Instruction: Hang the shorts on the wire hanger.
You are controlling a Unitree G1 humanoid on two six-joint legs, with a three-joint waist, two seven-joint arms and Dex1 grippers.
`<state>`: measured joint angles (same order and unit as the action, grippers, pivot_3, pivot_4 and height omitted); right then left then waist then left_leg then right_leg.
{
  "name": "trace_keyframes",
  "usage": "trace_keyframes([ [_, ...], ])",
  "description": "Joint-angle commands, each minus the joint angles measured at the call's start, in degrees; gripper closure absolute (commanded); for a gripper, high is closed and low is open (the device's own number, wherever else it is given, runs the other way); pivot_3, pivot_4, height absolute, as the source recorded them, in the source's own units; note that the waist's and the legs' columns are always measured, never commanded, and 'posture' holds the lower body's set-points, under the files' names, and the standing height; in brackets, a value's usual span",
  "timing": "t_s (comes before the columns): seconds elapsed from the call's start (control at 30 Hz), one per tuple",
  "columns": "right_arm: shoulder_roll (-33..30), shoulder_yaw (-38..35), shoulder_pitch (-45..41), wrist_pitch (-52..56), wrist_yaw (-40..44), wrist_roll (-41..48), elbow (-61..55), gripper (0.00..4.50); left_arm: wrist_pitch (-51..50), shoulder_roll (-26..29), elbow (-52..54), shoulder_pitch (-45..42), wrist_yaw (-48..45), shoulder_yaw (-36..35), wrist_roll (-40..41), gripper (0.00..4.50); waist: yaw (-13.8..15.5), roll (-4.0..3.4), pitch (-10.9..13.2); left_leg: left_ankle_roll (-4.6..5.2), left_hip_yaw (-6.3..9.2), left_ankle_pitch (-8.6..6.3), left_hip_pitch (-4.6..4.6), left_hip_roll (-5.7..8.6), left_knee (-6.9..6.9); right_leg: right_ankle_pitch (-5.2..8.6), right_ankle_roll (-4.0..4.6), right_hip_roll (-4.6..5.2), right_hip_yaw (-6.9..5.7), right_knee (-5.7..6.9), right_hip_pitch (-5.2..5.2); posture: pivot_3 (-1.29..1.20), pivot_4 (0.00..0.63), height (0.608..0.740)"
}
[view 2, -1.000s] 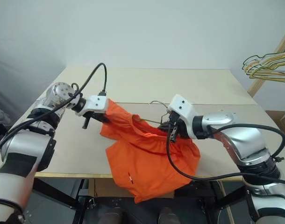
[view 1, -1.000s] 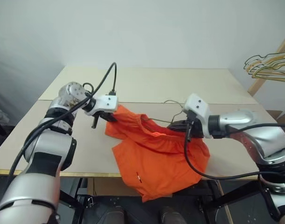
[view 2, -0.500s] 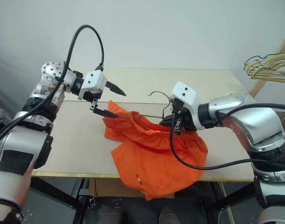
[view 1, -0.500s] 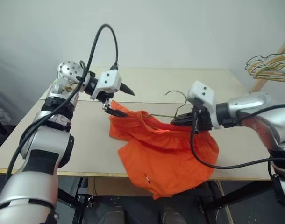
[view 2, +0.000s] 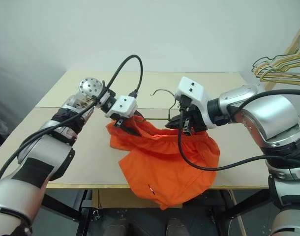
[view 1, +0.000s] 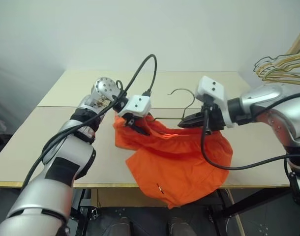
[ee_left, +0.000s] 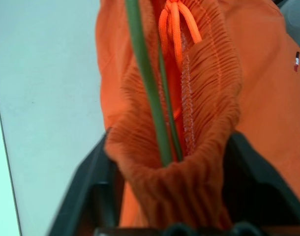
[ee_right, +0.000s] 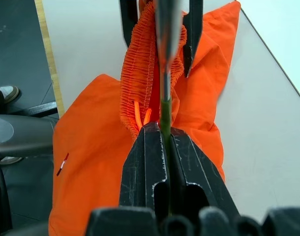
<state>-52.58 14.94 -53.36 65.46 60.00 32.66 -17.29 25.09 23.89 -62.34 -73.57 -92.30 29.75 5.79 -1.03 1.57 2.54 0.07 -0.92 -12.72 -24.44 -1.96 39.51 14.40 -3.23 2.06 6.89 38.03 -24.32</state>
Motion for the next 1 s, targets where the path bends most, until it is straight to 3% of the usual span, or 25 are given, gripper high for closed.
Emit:
trace_keyframes([
  [0.03, -1.2, -2.2, -1.6, 0.5, 0.3, 0.1, -0.8, 4.5, 0.9, 0.0, -0.8, -1.8, -0.2, -1.9, -0.5, 3.2, -0.1, 0.0, 0.0, 0.0, 0.0, 0.0, 0.0, 0.0, 0.0, 0.0, 0.0, 0.0, 0.0, 0.0, 0.0, -0.02, 0.0, 0.74],
  [0.17, -2.0, -2.5, -1.1, 0.3, 0.1, 0.0, -1.2, 4.5, 1.0, 0.3, -1.4, -1.7, -0.2, -2.2, -0.9, 4.47, -0.2, 0.0, 0.0, 0.0, 0.0, 0.0, 0.0, 0.0, -0.01, 0.01, 0.01, 0.0, 0.0, 0.01, -0.01, -0.02, 0.0, 0.74],
  [0.27, -2.4, -3.0, 0.0, -1.3, -0.2, -0.7, -1.9, 4.5, 1.3, -0.1, -1.6, -1.6, 0.1, -3.9, -2.0, 4.47, -0.2, 0.0, 0.0, 0.0, 0.0, 0.0, -0.01, 0.0, 0.0, 0.01, 0.0, 0.0, 0.0, 0.0, -0.01, -0.02, 0.0, 0.74],
  [0.43, -5.6, -7.4, 4.8, -0.8, -2.7, -0.5, -4.4, 3.05, -1.3, -0.7, -2.0, -1.4, 0.0, -7.5, -3.0, 4.5, 0.1, 0.0, 0.0, 0.0, 0.0, 0.0, -0.05, 0.0, 0.01, 0.01, 0.0, 0.01, -0.01, -0.02, -0.01, -0.01, 0.0, 0.74],
  [0.63, -12.9, -23.4, 15.9, 2.2, -1.8, 5.2, -11.0, 1.06, -1.1, 0.1, -2.2, -0.8, -0.1, -9.3, -5.4, 4.5, 0.3, 0.0, 0.0, 0.0, 0.02, 0.0, -0.1, 0.01, 0.01, 0.0, 0.0, 0.03, -0.02, 0.0, -0.05, 0.0, 0.0, 0.74],
  [0.73, -15.3, -26.5, 21.3, 2.1, -1.4, 6.4, -13.2, 0.02, -1.3, -0.1, -2.2, -0.7, -0.1, -10.3, -6.1, 4.5, 0.1, 0.0, 0.0, 0.0, 0.02, 0.0, -0.01, 0.01, 0.01, 0.01, -0.01, 0.02, -0.03, -0.02, 0.03, -0.01, 0.0, 0.74],
  [0.87, -18.1, -22.5, 28.6, -2.1, -3.1, 1.7, -15.0, 0.02, -1.5, -0.5, -2.3, -0.8, -0.1, -11.2, -6.8, 4.5, -0.1, 0.0, 0.0, 0.0, 0.01, 0.0, 0.07, 0.0, 0.0, 0.17, -0.27, 0.02, -0.01, 0.0, 0.08, -0.01, 0.0, 0.74],
  [1.0, -14.6, -13.3, 26.7, -3.1, -8.5, -3.9, -11.3, 0.02, -1.6, -0.9, -2.3, -0.9, -0.1, -12.0, -7.3, 4.5, -0.5, 0.0, 0.0, 0.0, -0.03, 0.0, 0.09, 0.0, 0.0, 0.24, -0.37, 0.02, 0.03, 0.0, 0.07, -0.01, 0.0, 0.74],
])
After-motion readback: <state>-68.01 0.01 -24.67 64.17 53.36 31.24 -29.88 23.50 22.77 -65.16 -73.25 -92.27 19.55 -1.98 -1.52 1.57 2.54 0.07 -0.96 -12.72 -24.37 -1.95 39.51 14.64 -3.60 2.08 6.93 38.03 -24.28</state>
